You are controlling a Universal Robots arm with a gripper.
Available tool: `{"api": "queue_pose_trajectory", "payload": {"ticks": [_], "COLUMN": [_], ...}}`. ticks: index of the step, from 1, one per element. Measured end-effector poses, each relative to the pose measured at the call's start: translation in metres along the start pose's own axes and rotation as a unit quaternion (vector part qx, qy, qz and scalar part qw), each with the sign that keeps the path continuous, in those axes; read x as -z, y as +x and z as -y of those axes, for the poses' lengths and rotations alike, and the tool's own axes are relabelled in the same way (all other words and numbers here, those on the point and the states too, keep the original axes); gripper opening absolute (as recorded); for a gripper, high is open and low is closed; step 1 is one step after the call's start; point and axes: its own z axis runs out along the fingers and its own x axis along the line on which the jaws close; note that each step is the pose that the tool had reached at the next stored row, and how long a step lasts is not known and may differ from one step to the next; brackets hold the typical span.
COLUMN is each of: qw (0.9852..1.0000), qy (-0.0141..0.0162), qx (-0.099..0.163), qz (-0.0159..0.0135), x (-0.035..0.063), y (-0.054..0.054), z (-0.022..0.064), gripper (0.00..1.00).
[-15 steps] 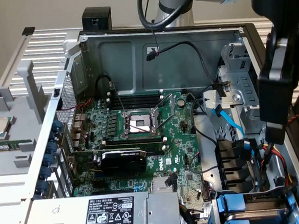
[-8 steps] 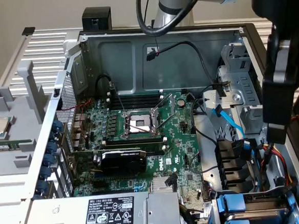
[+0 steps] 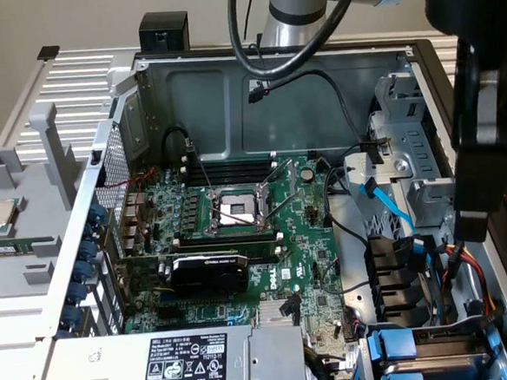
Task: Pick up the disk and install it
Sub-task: 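Insert the first disk wire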
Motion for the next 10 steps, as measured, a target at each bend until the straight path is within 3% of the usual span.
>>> {"api": "queue_pose_trajectory", "payload": {"ticks": [3, 4, 5, 6, 7, 10], "qw": [0.9998, 0.9996, 0.9995, 0.9993, 0.9991, 0.999], "qy": [0.0046, 0.0049, 0.0018, -0.0033, -0.0071, -0.0122], "qx": [0.01, 0.014, 0.016, 0.019, 0.02, 0.022], "qz": [-0.0182, -0.0238, -0.0285, -0.0334, -0.0355, -0.0373], "x": [-0.0008, -0.0009, -0.001, -0.0009, -0.0008, -0.0004], "y": [-0.0001, 0.0, 0.0001, 0.0003, 0.0009, 0.0036], "z": [-0.0004, -0.0005, -0.0008, -0.0012, -0.0027, -0.0077], "gripper": [0.49, 0.49, 0.49, 0.49, 0.49, 0.49]}}
